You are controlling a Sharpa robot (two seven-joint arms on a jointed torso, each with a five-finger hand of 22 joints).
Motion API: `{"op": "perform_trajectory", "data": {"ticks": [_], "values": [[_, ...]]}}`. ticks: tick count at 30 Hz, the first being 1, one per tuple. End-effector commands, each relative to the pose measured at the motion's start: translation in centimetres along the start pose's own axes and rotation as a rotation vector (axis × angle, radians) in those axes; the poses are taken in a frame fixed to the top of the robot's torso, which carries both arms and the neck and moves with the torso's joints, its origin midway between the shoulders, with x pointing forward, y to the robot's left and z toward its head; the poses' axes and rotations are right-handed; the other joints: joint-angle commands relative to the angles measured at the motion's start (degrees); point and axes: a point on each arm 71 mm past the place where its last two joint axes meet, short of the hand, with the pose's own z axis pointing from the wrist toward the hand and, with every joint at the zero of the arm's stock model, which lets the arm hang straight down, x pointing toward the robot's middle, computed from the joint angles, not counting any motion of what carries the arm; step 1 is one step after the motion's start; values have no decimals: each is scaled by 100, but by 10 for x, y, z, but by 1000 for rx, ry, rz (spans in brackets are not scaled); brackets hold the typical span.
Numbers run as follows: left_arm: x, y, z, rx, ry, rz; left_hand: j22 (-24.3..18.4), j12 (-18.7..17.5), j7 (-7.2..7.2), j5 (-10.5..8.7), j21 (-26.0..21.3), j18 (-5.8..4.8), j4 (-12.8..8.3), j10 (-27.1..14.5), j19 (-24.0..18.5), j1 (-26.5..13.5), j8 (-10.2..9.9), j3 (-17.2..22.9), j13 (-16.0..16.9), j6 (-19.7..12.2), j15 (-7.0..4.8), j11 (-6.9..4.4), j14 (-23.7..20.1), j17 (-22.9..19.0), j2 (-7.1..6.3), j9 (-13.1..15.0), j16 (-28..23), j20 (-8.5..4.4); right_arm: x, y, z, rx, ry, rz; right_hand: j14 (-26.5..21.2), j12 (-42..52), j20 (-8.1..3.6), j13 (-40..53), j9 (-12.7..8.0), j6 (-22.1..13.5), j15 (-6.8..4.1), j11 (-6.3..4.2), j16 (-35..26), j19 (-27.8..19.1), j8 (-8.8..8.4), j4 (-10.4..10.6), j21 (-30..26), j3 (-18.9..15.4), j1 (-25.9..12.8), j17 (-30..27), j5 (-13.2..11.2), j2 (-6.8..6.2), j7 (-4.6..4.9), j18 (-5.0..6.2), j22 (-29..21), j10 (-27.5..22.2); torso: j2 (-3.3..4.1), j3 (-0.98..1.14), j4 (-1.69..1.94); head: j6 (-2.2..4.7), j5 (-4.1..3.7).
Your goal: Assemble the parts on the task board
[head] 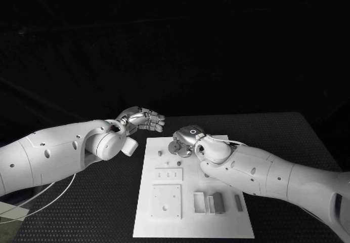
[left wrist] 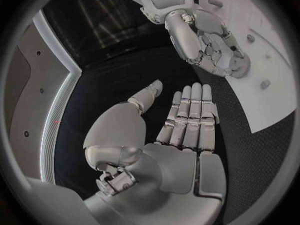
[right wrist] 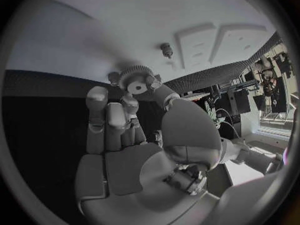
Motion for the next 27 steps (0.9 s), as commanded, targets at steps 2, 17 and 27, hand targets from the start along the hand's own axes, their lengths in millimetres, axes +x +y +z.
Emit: {"op": "perform_trajectory", "data": {"ticks": [2,17,27], "values": [[1,-2,1,12,3,2,7,-23,36,-35,-26,-58,26,-12,-20,-8,-21,-9,8,-37,31,18,17,8,-33,8,-20,29,4,0,1,6,27,-16,12,7,-21,-6,9,55,-32,-18,-37,5,-31,5,2,31,-42,-1,17,-30,102,396,93,15,0,-1,-1,-6,0],[2,-3,1,12,6,2,9,-23,36,-35,-29,-58,27,-13,-19,-7,-22,-9,11,-37,31,18,18,11,-34,11,-24,29,14,7,1,-1,52,-6,11,1,-19,-10,10,34,-26,-12,-44,1,-46,8,-6,40,-50,-3,17,-44,108,396,91,9,-1,2,-8,-24,20],[2,-3,1,12,5,2,10,-23,36,-35,-31,-58,27,-14,-19,-6,-22,-9,12,-38,31,18,19,14,-36,13,-27,29,17,0,-1,14,63,-9,10,-2,-17,-11,12,20,-21,-7,-49,-1,-56,16,-12,45,-61,-5,17,-57,114,396,89,4,-5,6,-13,-33,24]]}}
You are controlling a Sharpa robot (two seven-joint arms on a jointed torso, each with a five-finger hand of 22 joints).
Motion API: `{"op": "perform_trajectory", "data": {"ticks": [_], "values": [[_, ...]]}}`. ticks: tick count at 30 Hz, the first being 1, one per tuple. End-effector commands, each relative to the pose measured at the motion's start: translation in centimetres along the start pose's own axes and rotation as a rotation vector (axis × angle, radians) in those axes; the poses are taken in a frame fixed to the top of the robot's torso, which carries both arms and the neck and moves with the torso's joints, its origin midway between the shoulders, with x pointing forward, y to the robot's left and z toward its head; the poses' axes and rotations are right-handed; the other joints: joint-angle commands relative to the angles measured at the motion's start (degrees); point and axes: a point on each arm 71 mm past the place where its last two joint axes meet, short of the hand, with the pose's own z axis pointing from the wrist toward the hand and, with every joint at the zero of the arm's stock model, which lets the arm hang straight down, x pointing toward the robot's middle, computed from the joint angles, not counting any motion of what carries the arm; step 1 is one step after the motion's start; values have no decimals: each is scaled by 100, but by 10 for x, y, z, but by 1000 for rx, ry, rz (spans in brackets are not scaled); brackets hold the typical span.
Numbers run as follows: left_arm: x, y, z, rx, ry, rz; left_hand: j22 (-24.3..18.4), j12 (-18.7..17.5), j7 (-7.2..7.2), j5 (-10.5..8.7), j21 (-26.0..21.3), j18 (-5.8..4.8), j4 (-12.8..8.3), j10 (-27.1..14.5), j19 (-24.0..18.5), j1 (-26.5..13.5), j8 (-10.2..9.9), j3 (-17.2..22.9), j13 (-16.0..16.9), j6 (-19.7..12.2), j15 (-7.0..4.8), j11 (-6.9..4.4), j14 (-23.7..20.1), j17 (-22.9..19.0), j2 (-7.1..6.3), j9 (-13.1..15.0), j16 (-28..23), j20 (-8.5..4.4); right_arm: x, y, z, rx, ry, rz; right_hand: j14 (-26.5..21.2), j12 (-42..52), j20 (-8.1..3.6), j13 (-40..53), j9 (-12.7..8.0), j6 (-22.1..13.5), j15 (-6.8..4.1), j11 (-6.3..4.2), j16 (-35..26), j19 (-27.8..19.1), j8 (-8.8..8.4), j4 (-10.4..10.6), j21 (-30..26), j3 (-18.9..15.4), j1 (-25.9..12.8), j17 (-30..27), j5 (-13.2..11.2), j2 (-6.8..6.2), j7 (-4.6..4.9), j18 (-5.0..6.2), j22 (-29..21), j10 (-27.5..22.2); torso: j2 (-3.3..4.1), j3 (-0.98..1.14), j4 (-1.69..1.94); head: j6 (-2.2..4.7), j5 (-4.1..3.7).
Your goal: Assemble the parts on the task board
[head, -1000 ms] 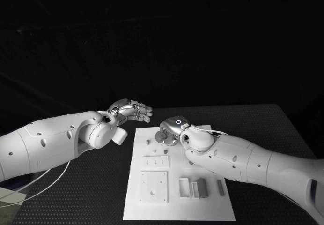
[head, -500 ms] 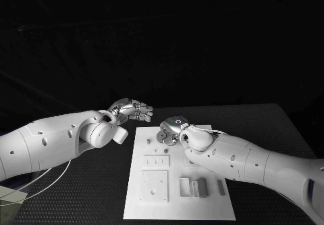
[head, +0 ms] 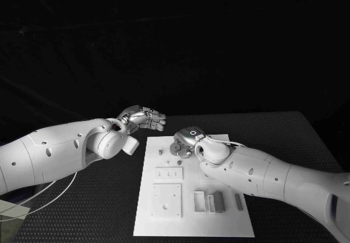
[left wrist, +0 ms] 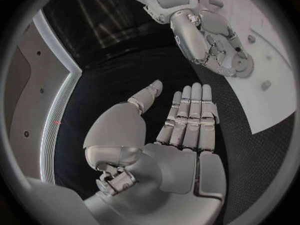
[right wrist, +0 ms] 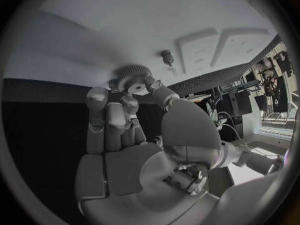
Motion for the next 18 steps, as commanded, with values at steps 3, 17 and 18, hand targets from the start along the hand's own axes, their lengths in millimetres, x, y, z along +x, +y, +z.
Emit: {"op": "perform_trajectory", "data": {"ticks": [3,17,18], "values": [[1,-2,0,12,3,2,7,-23,36,-35,-31,-58,27,-14,-19,-6,-22,-9,9,-38,31,18,19,11,-36,10,-28,29,7,-4,-3,4,39,-8,11,-3,-27,-7,10,31,-23,-5,-28,7,-20,-2,-13,31,-39,-6,16,-38,97,396,88,3,-2,4,0,-3,6],[1,-2,1,12,2,2,9,-23,37,-35,-33,-58,28,-15,-18,-5,-23,-9,11,-39,31,18,19,13,-36,12,-31,29,6,-5,-5,3,13,34,13,-1,-38,-10,-190,-658,167,191,-37,31,-455,290,-60,148,-173,-4,17,-443,306,396,72,-57,-5,6,-1,-2,-2],[1,-2,1,12,2,2,9,-23,37,-35,-33,-58,28,-15,-18,-5,-23,-9,11,-39,31,18,19,14,-35,12,-32,29,5,-5,-5,4,5,41,14,6,-46,-9,-208,-710,179,206,-31,43,-485,350,-61,187,-165,-1,16,-487,320,396,71,-60,-5,5,0,-4,-4]]}}
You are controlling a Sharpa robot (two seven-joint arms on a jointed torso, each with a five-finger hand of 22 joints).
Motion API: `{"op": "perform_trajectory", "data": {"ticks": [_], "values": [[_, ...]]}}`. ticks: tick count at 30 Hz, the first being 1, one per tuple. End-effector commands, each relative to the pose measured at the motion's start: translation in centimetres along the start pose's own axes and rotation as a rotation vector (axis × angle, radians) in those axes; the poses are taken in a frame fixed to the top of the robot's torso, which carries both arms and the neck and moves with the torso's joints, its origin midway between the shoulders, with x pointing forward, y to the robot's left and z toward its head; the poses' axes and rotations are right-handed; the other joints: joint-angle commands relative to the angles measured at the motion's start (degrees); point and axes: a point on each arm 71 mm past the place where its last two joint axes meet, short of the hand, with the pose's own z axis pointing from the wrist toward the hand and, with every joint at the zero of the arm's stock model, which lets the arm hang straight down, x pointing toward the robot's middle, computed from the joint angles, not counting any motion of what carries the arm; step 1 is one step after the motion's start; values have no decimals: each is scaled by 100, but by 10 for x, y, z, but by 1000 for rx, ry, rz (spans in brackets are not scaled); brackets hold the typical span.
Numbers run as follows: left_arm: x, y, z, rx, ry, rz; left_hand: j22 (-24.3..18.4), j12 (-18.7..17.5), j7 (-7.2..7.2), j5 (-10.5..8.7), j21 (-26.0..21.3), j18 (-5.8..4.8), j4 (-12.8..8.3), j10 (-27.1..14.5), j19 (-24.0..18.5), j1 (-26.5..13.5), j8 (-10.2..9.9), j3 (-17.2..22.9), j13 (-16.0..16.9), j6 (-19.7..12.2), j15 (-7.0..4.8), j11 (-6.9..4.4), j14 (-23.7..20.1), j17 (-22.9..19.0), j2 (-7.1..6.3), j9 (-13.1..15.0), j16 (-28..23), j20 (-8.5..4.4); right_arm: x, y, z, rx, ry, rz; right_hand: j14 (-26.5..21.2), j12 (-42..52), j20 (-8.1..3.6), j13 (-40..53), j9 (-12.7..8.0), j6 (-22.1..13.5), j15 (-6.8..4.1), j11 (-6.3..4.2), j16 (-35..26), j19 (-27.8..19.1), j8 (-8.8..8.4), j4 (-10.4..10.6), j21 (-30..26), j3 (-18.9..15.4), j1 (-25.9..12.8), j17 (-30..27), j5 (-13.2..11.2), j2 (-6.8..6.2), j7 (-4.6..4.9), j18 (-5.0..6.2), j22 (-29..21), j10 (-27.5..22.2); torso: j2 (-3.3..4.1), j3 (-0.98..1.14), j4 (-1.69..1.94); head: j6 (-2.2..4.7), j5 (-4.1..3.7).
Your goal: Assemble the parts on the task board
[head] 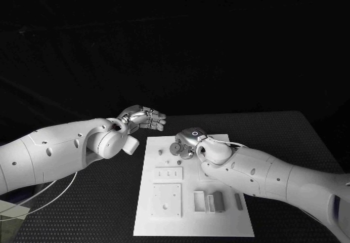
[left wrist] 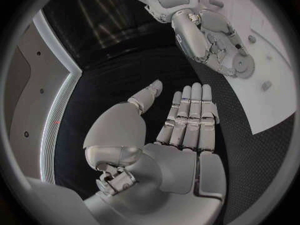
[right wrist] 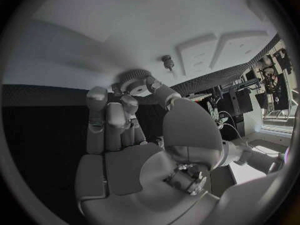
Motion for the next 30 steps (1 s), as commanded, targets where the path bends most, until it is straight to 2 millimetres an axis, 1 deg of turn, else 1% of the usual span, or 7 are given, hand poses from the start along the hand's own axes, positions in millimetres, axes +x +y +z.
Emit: {"op": "perform_trajectory", "data": {"ticks": [1,12,17,21,23,27,30], "values": [[0,-2,1,12,2,2,10,-23,37,-35,-33,-58,28,-15,-18,-5,-23,-9,6,-39,31,18,20,10,-35,7,-32,30,0,0,-2,-4,-12,20,4,15,-43,-1,-23,-187,60,61,-2,35,-50,111,-37,66,19,3,16,-88,126,396,72,8,-2,-1,6,1,-5],[-4,-1,-1,12,-10,3,11,-23,37,-35,-35,-59,30,-16,-18,-7,-24,-10,8,-40,32,19,20,12,-35,9,-35,30,-21,-14,-12,5,-101,68,2,61,-77,5,-24,-153,93,94,32,64,-27,235,-28,122,107,23,18,-152,159,396,86,1,-13,4,-26,20,-2],[-8,-1,-3,9,-19,4,12,-23,37,-34,-36,-58,30,-16,-18,-6,-24,-9,8,-40,32,18,20,13,-35,10,-36,30,-40,-25,-19,10,-131,102,0,73,-81,2,-8,-72,78,77,39,65,19,227,-23,115,157,26,17,-117,140,396,94,3,-31,24,-69,46,31],[-12,0,-3,8,-32,7,12,-22,37,-34,-37,-58,29,-16,-18,-5,-24,-9,9,-39,31,18,21,14,-36,11,-37,30,-44,-28,-20,7,-121,121,-2,76,-80,-2,-1,-33,66,65,40,59,42,216,-23,104,182,26,17,-68,128,396,98,1,-32,31,-68,66,17],[-14,1,-2,8,-37,8,13,-22,36,-34,-37,-58,29,-16,-18,-5,-24,-9,9,-39,31,18,21,15,-36,12,-38,30,-43,-27,-19,2,-113,128,-4,77,-77,-5,1,-18,62,60,39,54,50,211,-23,89,185,26,17,-39,123,396,100,-1,-37,43,-86,73,17],[-15,1,-2,8,-40,9,13,-22,36,-34,-37,-58,28,-16,-17,-3,-23,-9,10,-38,31,18,22,15,-37,12,-38,29,-40,-24,-17,-4,-73,134,-8,81,-77,-11,4,19,43,41,39,43,70,163,-21,76,240,26,17,147,102,396,106,-4,-30,48,-62,66,14],[-14,1,-1,8,-38,9,14,-22,36,-34,-38,-58,28,-16,-17,-3,-23,-9,10,-38,31,18,22,16,-38,13,-39,29,-36,-21,-14,-9,-16,144,-18,85,-74,-18,-7,-3,5,1,35,8,61,-143,-11,27,431,25,19,478,62,395,118,-16,-31,40,-46,62,-4]]}}
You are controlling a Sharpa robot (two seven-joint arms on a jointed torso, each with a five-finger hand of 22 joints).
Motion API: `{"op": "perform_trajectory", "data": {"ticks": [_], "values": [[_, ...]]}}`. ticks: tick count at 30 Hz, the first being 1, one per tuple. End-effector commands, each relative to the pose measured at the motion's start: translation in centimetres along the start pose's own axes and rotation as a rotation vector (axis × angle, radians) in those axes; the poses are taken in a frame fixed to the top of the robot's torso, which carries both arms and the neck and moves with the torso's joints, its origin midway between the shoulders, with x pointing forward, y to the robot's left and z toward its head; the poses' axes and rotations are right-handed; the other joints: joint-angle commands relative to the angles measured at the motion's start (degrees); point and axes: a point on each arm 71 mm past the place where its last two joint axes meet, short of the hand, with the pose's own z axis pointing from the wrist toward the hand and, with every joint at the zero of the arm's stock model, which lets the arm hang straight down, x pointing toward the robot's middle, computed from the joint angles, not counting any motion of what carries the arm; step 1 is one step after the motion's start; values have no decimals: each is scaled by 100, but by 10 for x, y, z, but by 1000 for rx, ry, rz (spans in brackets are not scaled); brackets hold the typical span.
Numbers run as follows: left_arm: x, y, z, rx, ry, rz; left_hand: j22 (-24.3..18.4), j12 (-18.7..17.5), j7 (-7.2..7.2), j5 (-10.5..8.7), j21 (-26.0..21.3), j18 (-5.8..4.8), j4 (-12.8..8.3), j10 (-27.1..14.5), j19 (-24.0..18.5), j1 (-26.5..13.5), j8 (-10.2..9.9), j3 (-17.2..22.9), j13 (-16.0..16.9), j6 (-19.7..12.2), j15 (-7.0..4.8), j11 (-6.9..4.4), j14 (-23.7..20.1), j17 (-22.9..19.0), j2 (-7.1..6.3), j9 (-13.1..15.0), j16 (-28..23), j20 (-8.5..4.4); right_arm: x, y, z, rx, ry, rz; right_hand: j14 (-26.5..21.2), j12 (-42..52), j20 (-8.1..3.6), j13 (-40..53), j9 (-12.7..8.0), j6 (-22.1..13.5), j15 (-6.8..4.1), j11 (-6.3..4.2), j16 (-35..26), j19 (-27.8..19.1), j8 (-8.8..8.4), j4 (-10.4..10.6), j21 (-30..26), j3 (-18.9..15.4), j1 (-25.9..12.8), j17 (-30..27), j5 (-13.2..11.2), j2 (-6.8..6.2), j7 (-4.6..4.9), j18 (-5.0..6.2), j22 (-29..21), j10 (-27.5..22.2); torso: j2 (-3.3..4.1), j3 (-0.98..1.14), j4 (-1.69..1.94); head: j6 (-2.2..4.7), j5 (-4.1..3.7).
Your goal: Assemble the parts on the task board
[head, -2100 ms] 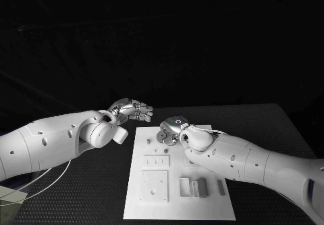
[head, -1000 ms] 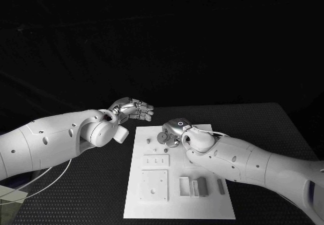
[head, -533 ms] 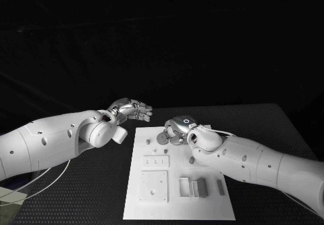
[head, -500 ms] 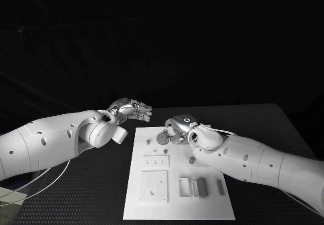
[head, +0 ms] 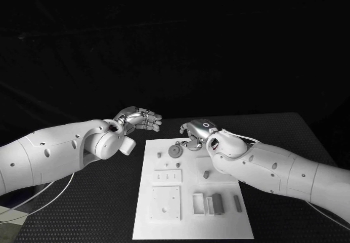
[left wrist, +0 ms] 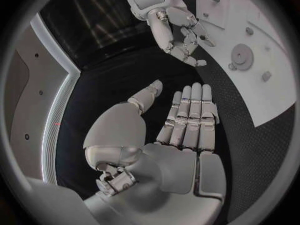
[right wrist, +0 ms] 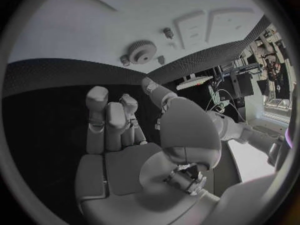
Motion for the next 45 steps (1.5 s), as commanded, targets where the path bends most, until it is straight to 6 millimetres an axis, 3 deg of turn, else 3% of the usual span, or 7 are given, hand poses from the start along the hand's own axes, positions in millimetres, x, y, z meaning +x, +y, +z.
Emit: {"op": "perform_trajectory", "data": {"ticks": [1,6,12,23,31,38,45], "values": [[1,-2,1,15,1,2,10,-22,36,-34,-38,-58,28,-16,-17,-3,-23,-9,7,-38,31,18,23,6,-38,10,-39,29,9,3,3,-13,102,23,-20,34,-16,-13,-15,11,-55,-67,30,-54,-5,-273,-10,-57,106,2,19,261,-2,395,119,-6,4,-11,24,-7,-19],[3,-3,2,16,6,2,10,-22,36,-34,-39,-58,29,-16,-16,-3,-24,-9,7,-38,31,18,23,7,-38,10,-40,30,15,3,6,-7,144,23,-31,23,11,-29,-54,-105,-110,-122,12,-102,-61,-771,-2,-76,253,-5,18,657,-59,396,120,-20,15,-23,28,-12,-8],[6,-3,1,15,13,1,11,-22,36,-34,-40,-58,30,-16,-16,-2,-25,-8,8,-39,31,18,24,9,-38,12,-43,30,22,2,9,4,186,30,-41,10,33,-41,-97,-239,-143,-159,-2,-133,-134,-768,-14,233,456,-8,19,913,-105,390,111,-29,16,-33,24,-33,-1],[8,-4,2,15,17,1,13,-22,38,-35,-42,-59,34,-18,-15,-5,-28,-9,10,-45,32,19,24,11,-35,12,-46,30,40,11,9,-9,256,28,-38,10,69,-39,-113,-316,-193,-208,-9,-134,-151,-785,24,516,229,-3,17,963,-150,396,117,-43,15,-30,29,-74,17],[9,-4,1,14,21,4,13,-23,40,-35,-43,-59,37,-19,-15,-9,-30,-10,10,-48,32,19,24,13,-35,13,-48,31,49,10,11,-1,291,15,-41,15,70,-21,-110,-342,-209,-225,-13,-142,-142,-781,41,649,99,3,18,1115,-166,396,116,-93,16,-30,23,-98,21],[10,-4,1,14,23,4,14,-24,42,-35,-45,-60,41,-22,-16,-13,-33,-12,11,-53,33,20,23,14,-38,13,-51,32,51,8,11,5,294,11,-40,21,67,-10,-114,-378,-210,-224,-13,-146,-152,-784,46,694,48,6,17,1133,-166,396,116,-113,10,-21,3,-99,19],[10,-4,1,14,23,4,14,-25,44,-35,-48,-60,44,-26,-18,-16,-36,-13,11,-58,34,21,22,16,-40,14,-55,32,51,9,12,9,286,8,-39,29,60,-3,-116,-408,-203,-216,-11,-145,-159,-786,53,725,17,9,17,1121,-157,396,115,-119,4,-19,10,-98,23]]}}
